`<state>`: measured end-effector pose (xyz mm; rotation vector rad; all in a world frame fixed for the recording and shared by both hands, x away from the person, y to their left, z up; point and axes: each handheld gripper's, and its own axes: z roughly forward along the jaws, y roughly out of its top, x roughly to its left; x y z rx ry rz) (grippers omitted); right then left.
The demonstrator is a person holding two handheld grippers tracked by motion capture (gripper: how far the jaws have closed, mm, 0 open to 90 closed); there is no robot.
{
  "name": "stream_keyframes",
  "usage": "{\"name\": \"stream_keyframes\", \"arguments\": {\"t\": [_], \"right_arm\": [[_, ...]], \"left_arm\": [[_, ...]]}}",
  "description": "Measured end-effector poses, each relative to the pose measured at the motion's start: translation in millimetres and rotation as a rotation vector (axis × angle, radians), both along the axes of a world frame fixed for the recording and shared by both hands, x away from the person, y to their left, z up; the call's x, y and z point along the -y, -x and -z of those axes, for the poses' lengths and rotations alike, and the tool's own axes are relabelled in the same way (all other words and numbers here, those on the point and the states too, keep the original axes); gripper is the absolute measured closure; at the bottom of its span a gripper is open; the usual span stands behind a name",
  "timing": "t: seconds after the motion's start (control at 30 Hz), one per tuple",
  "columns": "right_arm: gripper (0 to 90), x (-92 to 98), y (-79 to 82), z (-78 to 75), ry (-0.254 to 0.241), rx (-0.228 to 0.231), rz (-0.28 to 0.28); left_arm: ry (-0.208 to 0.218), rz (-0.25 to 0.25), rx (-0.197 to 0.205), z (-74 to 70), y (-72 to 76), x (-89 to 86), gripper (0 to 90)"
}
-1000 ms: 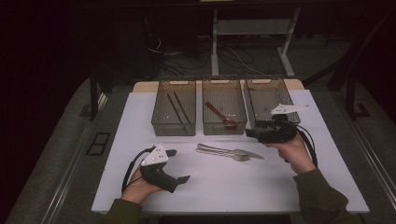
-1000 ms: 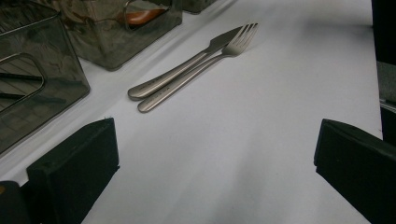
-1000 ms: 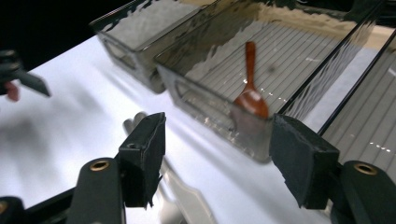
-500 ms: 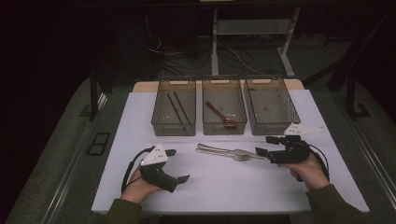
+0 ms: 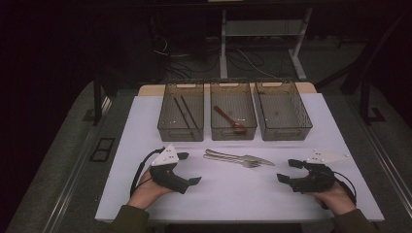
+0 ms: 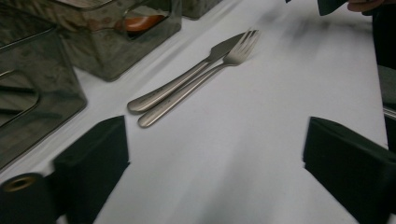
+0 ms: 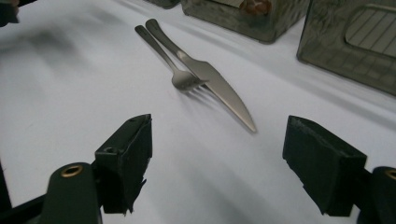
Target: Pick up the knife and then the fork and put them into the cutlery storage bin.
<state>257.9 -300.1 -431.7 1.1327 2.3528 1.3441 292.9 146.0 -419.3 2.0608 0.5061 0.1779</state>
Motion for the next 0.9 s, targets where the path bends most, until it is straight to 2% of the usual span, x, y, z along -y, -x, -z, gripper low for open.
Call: {"name": "stream_keyframes", "arguments": {"t": [0.07,0.17,0.4,0.5,0.67,0.73,0.9], "right_arm": [[24.4,1.0,1.7,0.2,0.000,-0.002,0.001],[24.4,0.4,6.0,2.8,0.001,-0.003,-0.003],[23.5,-6.4,1.0,9.0,0.019,0.003,-0.025],[23.4,-7.4,-0.9,11.0,0.023,-0.001,-0.019],[23.4,-7.1,-1.2,11.1,0.020,-0.002,-0.023],[23.5,-6.9,-1.4,11.0,0.018,-0.003,-0.022],[23.5,-5.9,-1.2,11.1,0.019,-0.004,-0.020]], "left_arm": [[-0.003,0.006,0.000,-0.5,-2.5,2.7,15.9],[-0.010,0.042,0.005,-3.4,-14.8,14.2,22.0],[-0.021,0.092,0.010,-7.4,-34.4,34.0,32.9],[-0.034,0.113,0.001,-5.6,-42.1,43.1,39.5],[-0.048,0.143,-0.009,-1.2,-53.1,54.1,56.0],[-0.077,0.168,-0.016,3.0,-60.6,62.7,60.8],[-0.124,0.193,-0.012,7.9,-69.4,73.8,69.5]]}}
